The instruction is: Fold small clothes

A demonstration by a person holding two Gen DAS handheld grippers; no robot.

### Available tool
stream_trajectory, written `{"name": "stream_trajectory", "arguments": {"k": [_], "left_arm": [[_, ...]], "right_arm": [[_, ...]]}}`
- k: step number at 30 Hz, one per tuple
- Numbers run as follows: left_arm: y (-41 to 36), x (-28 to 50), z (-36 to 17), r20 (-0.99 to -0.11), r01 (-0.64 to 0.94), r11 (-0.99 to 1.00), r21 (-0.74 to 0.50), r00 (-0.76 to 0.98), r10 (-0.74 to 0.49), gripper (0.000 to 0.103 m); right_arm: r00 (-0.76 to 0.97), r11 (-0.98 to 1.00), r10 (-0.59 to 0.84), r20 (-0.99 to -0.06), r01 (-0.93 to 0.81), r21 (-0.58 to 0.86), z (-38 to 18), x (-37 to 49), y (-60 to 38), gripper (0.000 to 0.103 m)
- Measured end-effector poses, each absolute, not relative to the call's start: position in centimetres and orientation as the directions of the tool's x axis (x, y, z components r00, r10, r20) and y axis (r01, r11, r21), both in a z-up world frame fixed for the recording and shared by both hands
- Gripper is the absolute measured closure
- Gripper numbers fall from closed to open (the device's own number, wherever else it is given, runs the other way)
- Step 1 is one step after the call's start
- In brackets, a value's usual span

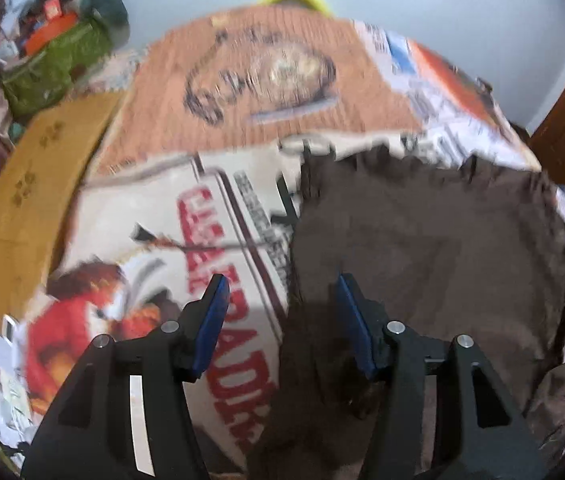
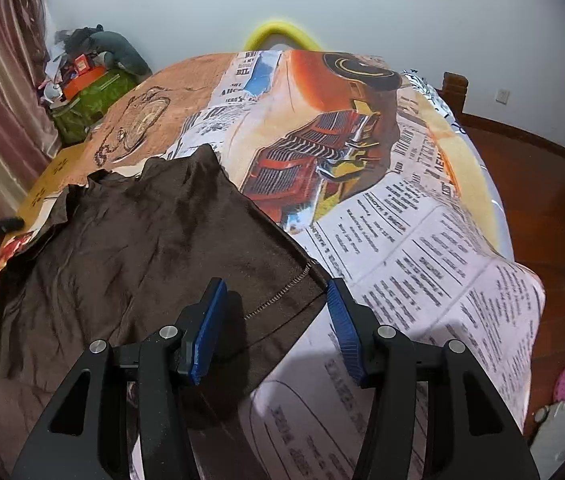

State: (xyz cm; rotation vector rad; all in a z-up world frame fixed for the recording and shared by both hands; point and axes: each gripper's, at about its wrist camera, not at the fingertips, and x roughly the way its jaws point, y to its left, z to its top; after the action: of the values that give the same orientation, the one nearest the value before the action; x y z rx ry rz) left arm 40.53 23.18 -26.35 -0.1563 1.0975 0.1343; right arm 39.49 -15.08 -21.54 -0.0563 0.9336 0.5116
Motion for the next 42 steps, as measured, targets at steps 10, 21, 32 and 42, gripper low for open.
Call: {"name": "stream_trajectory", "arguments": {"k": [10,21,32,42], "left_arm": [[19.7,41.6,-28.2,-0.894,-0.110,0.993,-0.049,0.449,0.005,0.045],[17.8,40.4,-25.3,-0.875,-0.089,0.996,0.004,0.483,0.047,0.045],[18.2,37.1,-23.4,-0.851,-0.092,0.996,-0.019,0.524,0.032,0.044],[21.0,35.5,-23.7,-0.844,-0.149,0.989,-0.025,0.534,0.059,0.042]], "right_arm": [[0.538,0.875,0.311,-0.783,-0.483,0.015,-22.0,39.5,-13.7,0.081],[0.557,0.864,0.362,-0.747,-0.502,0.045,-19.9,38.2,-13.5,0.095],[0.546,0.805,0.485,-0.683,-0.583,0.106,-15.1,37.3,-8.1,0.095],[0.474,0.763,0.503,-0.723,-0.636,0.114,-17.2,37.9,0.4,0.095]]}}
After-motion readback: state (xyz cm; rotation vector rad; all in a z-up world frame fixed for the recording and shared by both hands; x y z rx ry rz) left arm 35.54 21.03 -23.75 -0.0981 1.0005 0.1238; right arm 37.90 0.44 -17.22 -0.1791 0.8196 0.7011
